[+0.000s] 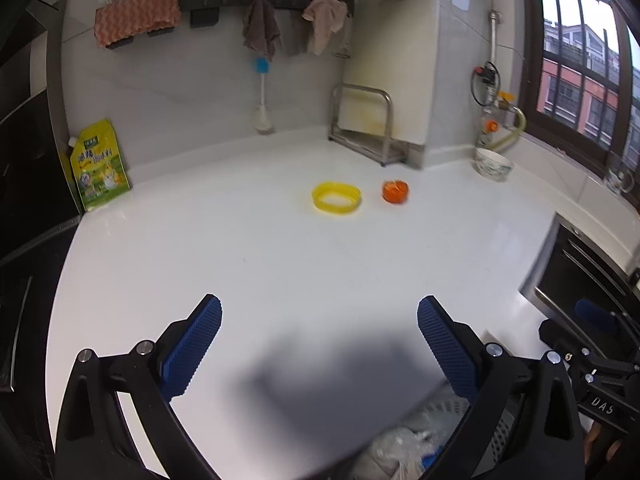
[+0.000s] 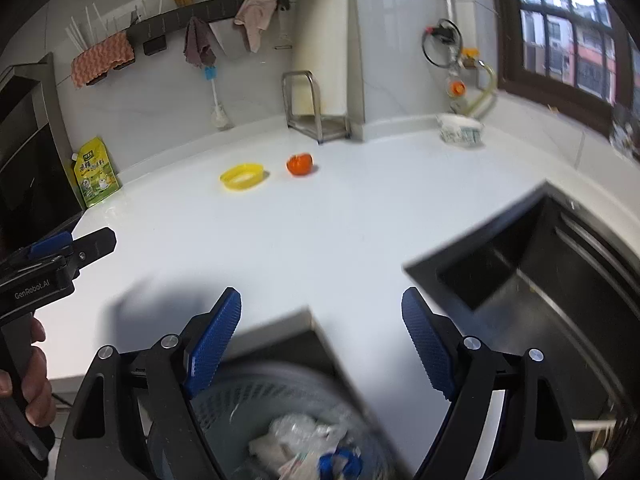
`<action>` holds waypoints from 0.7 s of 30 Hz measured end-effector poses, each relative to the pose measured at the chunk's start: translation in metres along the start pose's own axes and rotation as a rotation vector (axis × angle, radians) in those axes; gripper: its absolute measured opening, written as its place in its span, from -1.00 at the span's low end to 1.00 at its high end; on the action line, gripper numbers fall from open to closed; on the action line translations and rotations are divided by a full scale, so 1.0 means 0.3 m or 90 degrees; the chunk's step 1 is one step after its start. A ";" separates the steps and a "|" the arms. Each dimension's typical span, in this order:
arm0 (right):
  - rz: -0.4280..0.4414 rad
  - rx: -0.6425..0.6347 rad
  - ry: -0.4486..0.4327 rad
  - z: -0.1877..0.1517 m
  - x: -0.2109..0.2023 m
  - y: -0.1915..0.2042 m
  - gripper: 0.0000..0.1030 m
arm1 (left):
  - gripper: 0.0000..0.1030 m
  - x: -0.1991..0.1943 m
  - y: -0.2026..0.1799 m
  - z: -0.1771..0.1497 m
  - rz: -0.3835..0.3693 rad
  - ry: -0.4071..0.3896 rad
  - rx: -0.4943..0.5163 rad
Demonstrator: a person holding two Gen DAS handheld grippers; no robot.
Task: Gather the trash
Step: 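Reach the right tool to the orange peel and grasp it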
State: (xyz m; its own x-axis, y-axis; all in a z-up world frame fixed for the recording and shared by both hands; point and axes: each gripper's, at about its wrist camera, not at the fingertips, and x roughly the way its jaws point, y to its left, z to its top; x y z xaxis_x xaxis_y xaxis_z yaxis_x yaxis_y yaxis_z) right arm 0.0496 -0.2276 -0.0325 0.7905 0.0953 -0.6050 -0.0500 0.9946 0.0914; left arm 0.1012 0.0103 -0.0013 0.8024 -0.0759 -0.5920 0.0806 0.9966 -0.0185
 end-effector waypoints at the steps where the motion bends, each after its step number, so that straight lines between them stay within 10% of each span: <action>1: 0.004 -0.007 -0.001 0.040 0.031 0.001 0.53 | 0.88 0.024 0.005 0.025 0.012 -0.004 -0.002; 21: 0.033 -0.057 0.095 0.422 0.633 0.008 0.54 | 0.88 0.528 0.017 0.212 0.068 0.059 -0.009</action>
State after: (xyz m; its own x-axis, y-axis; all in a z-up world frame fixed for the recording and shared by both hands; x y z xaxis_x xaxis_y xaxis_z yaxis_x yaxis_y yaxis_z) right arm 0.2771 -0.2125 -0.0470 0.6863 0.1443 -0.7129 -0.1474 0.9874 0.0580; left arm 0.2665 0.0012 -0.0440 0.7481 0.0331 -0.6628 -0.0113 0.9992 0.0372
